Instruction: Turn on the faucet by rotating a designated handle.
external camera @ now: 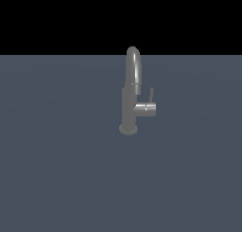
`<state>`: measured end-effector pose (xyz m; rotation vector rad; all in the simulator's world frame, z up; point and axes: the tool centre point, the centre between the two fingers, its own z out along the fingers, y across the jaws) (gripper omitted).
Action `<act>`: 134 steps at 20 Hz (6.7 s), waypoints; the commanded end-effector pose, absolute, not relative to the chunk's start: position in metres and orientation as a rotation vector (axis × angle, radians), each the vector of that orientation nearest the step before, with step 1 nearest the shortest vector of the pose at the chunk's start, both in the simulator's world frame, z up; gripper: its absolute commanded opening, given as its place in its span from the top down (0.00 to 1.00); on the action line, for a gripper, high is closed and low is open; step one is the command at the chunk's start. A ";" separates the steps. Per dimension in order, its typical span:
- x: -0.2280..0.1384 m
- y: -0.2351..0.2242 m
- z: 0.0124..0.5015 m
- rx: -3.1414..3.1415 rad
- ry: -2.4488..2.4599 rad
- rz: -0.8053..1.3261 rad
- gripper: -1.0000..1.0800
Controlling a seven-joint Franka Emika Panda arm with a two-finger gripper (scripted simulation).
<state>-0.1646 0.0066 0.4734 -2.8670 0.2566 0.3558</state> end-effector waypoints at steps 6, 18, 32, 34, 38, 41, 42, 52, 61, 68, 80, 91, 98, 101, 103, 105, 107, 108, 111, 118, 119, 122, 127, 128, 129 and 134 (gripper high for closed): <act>-0.121 -0.005 0.459 -2.729 0.402 0.488 1.00; -0.058 -0.029 0.422 -2.472 0.617 0.685 1.00; 0.004 -0.065 0.355 -2.099 0.852 0.900 1.00; 0.012 -0.070 0.342 -2.036 0.885 0.931 1.00; 0.026 -0.082 0.314 -1.897 0.954 0.992 1.00; 0.035 -0.089 0.290 -1.787 1.004 1.037 1.00; 0.037 -0.092 0.282 -1.750 1.020 1.050 1.00; 0.050 -0.107 0.202 -1.390 1.158 1.166 1.00; 0.048 -0.108 0.162 -1.215 1.213 1.210 1.00; 0.048 -0.108 0.160 -1.205 1.216 1.213 1.00; 0.018 -0.108 0.166 -1.204 1.216 1.212 1.00; -0.002 -0.107 0.168 -1.206 1.216 1.205 1.00; -0.027 -0.107 0.155 -1.205 1.216 1.209 1.00; -0.038 -0.107 0.149 -1.205 1.216 1.210 1.00; -0.046 -0.107 0.145 -1.204 1.215 1.211 1.00; -0.050 -0.107 0.142 -1.204 1.215 1.212 1.00; -0.041 -0.106 0.146 -1.218 1.203 1.194 1.00; -0.043 -0.106 0.139 -1.216 1.204 1.196 1.00; -0.050 -0.106 0.120 -1.212 1.208 1.202 1.00; -0.050 -0.106 0.111 -1.225 1.184 1.191 1.00; -0.049 -0.106 0.107 -1.224 1.185 1.192 1.00; -0.046 -0.106 0.096 -1.221 1.191 1.196 1.00; -0.040 -0.106 0.077 -1.215 1.199 1.201 1.00; -0.039 -0.106 0.073 -1.214 1.201 1.202 1.00; -0.038 -0.107 0.070 -1.213 1.203 1.204 1.00; -0.033 -0.107 0.052 -1.207 1.211 1.209 1.00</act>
